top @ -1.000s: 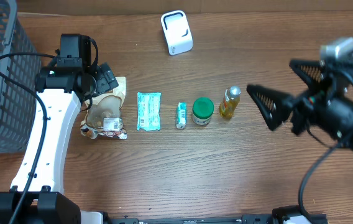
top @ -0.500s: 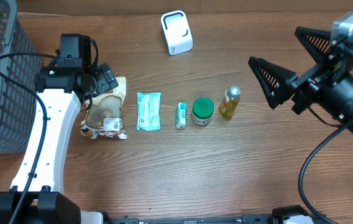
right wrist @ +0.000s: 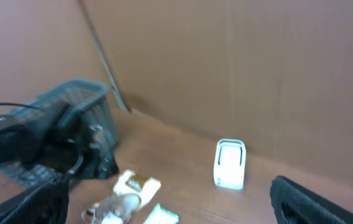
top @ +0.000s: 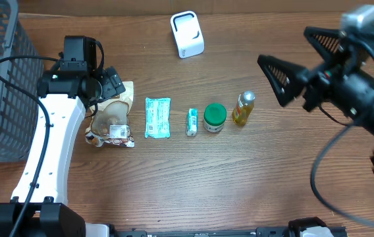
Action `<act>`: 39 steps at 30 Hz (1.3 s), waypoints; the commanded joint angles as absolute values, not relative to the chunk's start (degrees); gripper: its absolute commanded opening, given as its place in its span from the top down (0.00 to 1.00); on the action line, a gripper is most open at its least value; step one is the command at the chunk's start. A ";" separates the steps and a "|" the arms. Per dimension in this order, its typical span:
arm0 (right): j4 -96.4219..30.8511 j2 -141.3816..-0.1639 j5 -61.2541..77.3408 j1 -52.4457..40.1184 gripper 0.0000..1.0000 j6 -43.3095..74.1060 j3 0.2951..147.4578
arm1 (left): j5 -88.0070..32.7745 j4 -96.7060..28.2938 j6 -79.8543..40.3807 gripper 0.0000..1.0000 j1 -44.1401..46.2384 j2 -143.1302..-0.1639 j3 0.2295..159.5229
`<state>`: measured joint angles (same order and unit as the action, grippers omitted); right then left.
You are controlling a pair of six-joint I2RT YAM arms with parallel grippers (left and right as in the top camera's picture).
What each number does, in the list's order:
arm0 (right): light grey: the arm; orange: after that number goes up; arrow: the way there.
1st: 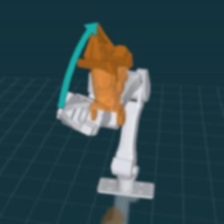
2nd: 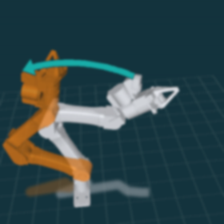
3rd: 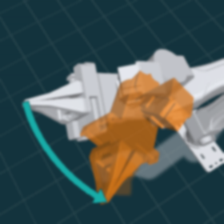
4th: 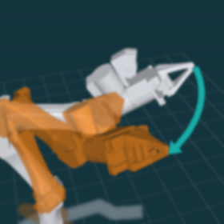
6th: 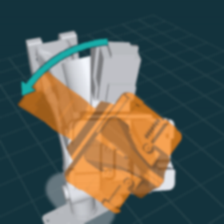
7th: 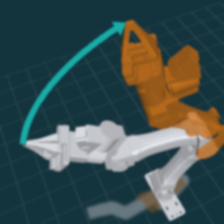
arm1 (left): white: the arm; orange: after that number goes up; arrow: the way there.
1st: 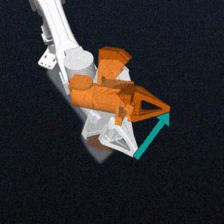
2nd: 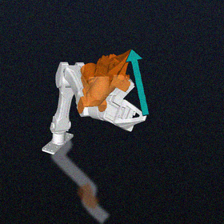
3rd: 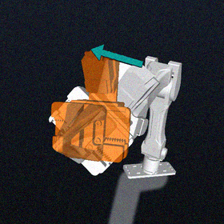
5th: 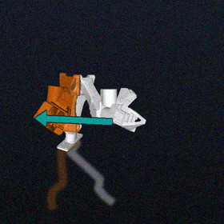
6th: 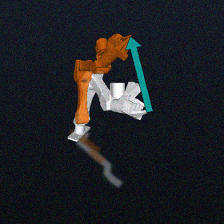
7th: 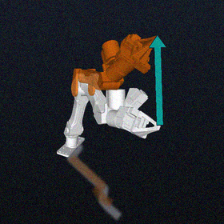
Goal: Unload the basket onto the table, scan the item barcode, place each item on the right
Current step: 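Lower the right gripper over the yellow bottle's silver cap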
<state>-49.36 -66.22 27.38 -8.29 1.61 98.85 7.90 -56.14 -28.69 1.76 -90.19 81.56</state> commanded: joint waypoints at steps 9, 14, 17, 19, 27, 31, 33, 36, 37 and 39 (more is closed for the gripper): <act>-61.34 -79.33 13.74 -8.34 0.00 15.55 99.77 | 7.44 -56.12 -28.29 0.00 1.56 -90.35 82.11; -67.02 -83.09 10.87 -8.34 0.00 16.75 99.77 | 7.44 -56.12 -28.29 0.01 1.56 -90.35 82.11; -68.31 -84.49 9.78 -8.34 0.00 16.75 99.74 | 7.44 -56.12 -28.29 0.00 1.56 -90.35 82.11; -68.73 -85.34 8.56 -8.34 0.00 16.73 99.70 | 7.44 -56.12 -28.29 0.00 1.56 -90.35 82.11; -70.65 -88.49 6.48 -8.36 0.06 16.73 99.70 | 7.44 -56.12 -28.29 0.01 1.56 -90.35 82.11; -71.00 -89.69 6.48 -8.36 0.05 16.49 99.70 | 7.44 -56.12 -28.29 0.00 1.56 -90.35 82.11; -71.05 -90.15 6.46 -8.36 0.06 16.49 99.31 | 7.44 -56.12 -28.29 0.01 1.56 -90.35 82.11; -70.87 -90.54 6.48 -8.36 0.06 16.49 98.59 | 7.44 -56.12 -28.29 0.01 1.56 -90.35 82.11; -70.94 -90.80 6.48 -8.36 0.06 16.47 98.59 | 7.44 -56.12 -28.29 0.01 1.56 -90.35 82.11; -71.05 -91.37 6.48 -8.43 0.06 16.45 98.59 | 7.44 -56.12 -28.29 0.01 1.56 -90.35 82.11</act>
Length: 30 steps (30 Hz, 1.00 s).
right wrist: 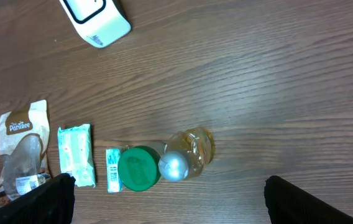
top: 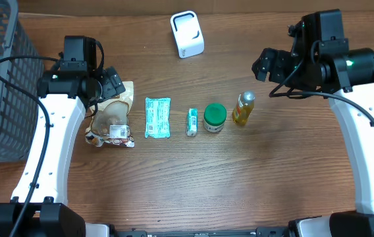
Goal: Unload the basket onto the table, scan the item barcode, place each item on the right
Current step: 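Lower the right gripper over the yellow bottle's silver cap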
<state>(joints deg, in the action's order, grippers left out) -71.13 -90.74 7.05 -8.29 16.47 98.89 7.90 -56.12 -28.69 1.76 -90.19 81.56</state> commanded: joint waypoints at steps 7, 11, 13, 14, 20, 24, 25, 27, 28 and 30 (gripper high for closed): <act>-71.70 -94.50 6.68 -8.88 0.09 16.01 98.59 | 7.44 -56.12 -28.29 0.00 1.56 -90.35 82.11; -72.64 -97.14 7.07 -10.11 0.13 12.80 98.59 | 7.44 -56.12 -28.29 0.01 1.56 -90.35 82.11; -72.90 -98.45 7.07 -10.83 0.13 11.49 98.59 | 7.44 -56.12 -28.29 0.00 1.56 -90.35 82.11; -72.86 -99.04 7.09 -11.14 0.13 11.51 98.59 | 7.44 -56.12 -28.29 0.00 1.56 -90.35 82.11; -72.73 -101.38 7.05 -12.34 0.13 8.40 98.59 | 7.44 -56.12 -28.29 0.01 1.56 -90.35 82.11; -72.79 -103.44 6.90 -13.06 0.13 8.49 98.59 | 7.44 -56.12 -28.29 0.00 1.56 -90.35 82.11; -72.82 -103.83 6.87 -13.45 0.13 8.49 98.59 | 7.44 -56.12 -28.29 0.00 1.56 -90.35 82.11; -72.75 -104.51 5.74 -14.17 0.14 8.47 98.59 | 7.44 -56.12 -28.29 0.01 1.56 -90.35 82.11; -72.77 -104.64 4.69 -14.48 0.15 8.49 98.59 | 7.44 -56.12 -28.29 0.00 1.56 -90.35 82.11; -72.97 -104.81 1.96 -15.25 0.16 8.51 98.59 | 7.44 -56.12 -28.29 0.01 1.56 -90.35 82.11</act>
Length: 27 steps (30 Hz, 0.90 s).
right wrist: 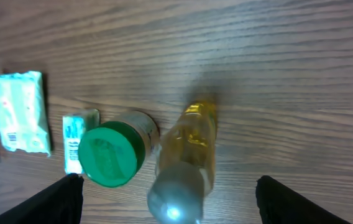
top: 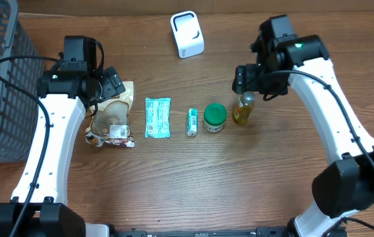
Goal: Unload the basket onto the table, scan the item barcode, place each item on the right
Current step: 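Lower the right gripper over the yellow bottle's silver cap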
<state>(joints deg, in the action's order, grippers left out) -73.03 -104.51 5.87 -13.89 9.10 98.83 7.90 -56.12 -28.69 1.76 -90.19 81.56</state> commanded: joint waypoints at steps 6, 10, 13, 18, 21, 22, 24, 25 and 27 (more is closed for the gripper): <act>-73.38 -104.81 0.86 -16.80 0.14 9.43 98.59 | 7.44 -56.12 -28.29 0.00 1.56 -90.35 82.11; -73.63 -104.81 0.23 -17.08 0.00 9.58 98.59 | 7.44 -56.12 -28.29 0.01 1.56 -90.35 82.11; -72.66 -104.81 1.72 -17.08 0.00 9.58 98.59 | 7.44 -56.12 -28.29 0.00 1.56 -90.35 82.11; -71.11 -104.81 2.17 -17.06 0.00 9.56 98.59 | 7.44 -56.12 -28.29 0.00 1.56 -90.35 82.11; -72.34 -104.81 1.98 -16.88 0.00 9.56 98.59 | 7.44 -56.12 -28.29 0.00 1.56 -90.35 82.11; -72.62 -104.81 1.98 -16.82 0.00 9.56 98.59 | 7.44 -56.12 -28.29 0.00 1.56 -90.35 82.11; -72.99 -104.81 1.98 -16.67 0.00 9.56 98.59 | 7.44 -56.12 -28.29 0.00 1.56 -90.35 82.11; -73.21 -104.81 1.98 -16.62 0.00 9.58 98.59 | 7.44 -56.12 -28.29 0.00 1.56 -90.35 82.11; -73.58 -104.81 2.04 -16.53 0.00 9.58 98.59 | 7.44 -56.12 -28.29 0.01 1.56 -90.35 82.11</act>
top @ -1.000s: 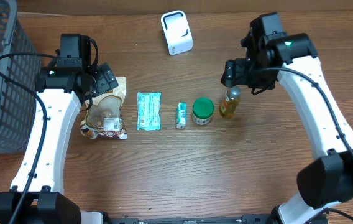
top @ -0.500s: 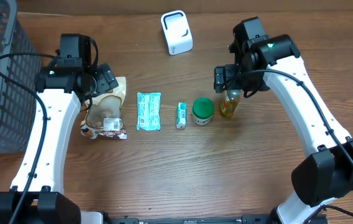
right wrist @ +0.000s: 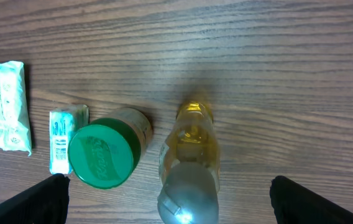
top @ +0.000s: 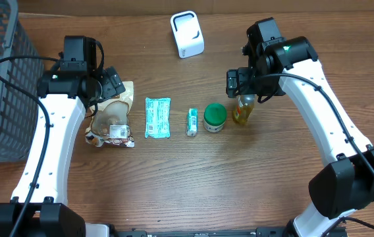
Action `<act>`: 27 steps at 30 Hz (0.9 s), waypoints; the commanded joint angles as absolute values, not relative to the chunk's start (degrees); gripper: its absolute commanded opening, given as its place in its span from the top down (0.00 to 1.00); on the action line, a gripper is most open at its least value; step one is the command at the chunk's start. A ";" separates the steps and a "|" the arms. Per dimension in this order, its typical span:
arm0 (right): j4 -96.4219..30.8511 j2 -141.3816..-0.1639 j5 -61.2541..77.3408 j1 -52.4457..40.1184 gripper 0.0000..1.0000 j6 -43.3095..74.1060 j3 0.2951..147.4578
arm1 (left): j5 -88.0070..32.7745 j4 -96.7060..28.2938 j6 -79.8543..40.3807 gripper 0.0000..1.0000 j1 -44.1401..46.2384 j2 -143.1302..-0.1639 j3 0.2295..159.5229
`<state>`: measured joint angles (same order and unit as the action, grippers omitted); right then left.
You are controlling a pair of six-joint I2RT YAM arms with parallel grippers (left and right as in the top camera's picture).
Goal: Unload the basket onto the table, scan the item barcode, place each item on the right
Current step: 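Lower the right gripper over the yellow bottle's silver cap, then align the open right gripper around the yellow bottle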
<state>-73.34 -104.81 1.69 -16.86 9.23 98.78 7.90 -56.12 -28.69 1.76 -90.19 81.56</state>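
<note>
A yellow bottle (top: 242,109) with a silver cap stands upright at the right end of a row of items. My right gripper (top: 248,87) hangs directly above it, open wide. In the right wrist view the bottle (right wrist: 189,140) sits between the two dark fingertips (right wrist: 45,201), with clear gaps on both sides. A green-lidded jar (right wrist: 100,155) stands just left of the bottle, almost touching it. The white scanner (top: 187,34) stands at the back of the table. My left gripper (top: 111,82) rests at the top of a snack bag (top: 111,120); its jaw state does not show.
Left of the green-lidded jar (top: 214,117) lie a small white tube pack (top: 191,122) and a teal packet (top: 157,117). A grey wire basket fills the far left. A cardboard wall runs behind the table.
My right gripper has shifted a little left and now sits more squarely over the yellow bottle, still open. The items and the left arm have not moved.
My right arm was first raised high at the right, its camera facing the back wall. Then it was over the table, looking down on the row from well above. Then it was close above the bottle, and now it is centred over it, open.
</note>
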 commanded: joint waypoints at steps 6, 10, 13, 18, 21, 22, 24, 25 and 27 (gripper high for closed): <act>-72.40 -104.81 2.66 -16.53 0.00 9.58 98.59 | 7.44 -56.12 -28.29 0.00 1.56 -90.35 82.11; -72.20 -104.81 2.61 -16.34 0.00 9.61 98.59 | 7.44 -56.12 -28.29 0.00 1.56 -90.35 82.11; -72.84 -104.81 2.59 -15.79 0.00 9.61 98.59 | 7.44 -56.12 -28.29 0.01 1.56 -90.35 82.11; -76.09 -104.81 0.89 -15.25 0.00 9.61 98.59 | 7.44 -56.12 -28.29 0.01 1.56 -90.35 82.11; -76.40 -104.81 -1.10 -15.25 0.00 9.58 98.59 | 7.44 -56.12 -28.29 0.01 1.56 -90.35 82.11; -76.40 -104.81 -1.30 -15.25 0.00 9.58 98.59 | 7.44 -56.12 -28.29 0.01 1.56 -90.35 82.11; -76.40 -104.81 -1.45 -15.25 0.00 9.61 98.59 | 7.44 -56.12 -28.29 0.00 1.56 -90.35 82.11; -76.38 -104.81 -1.45 -15.25 0.00 9.61 98.59 | 7.44 -56.12 -28.29 0.00 1.56 -90.35 82.11; -76.42 -104.81 -1.45 -15.25 0.00 9.61 98.59 | 7.44 -56.12 -28.29 0.01 1.56 -90.35 82.11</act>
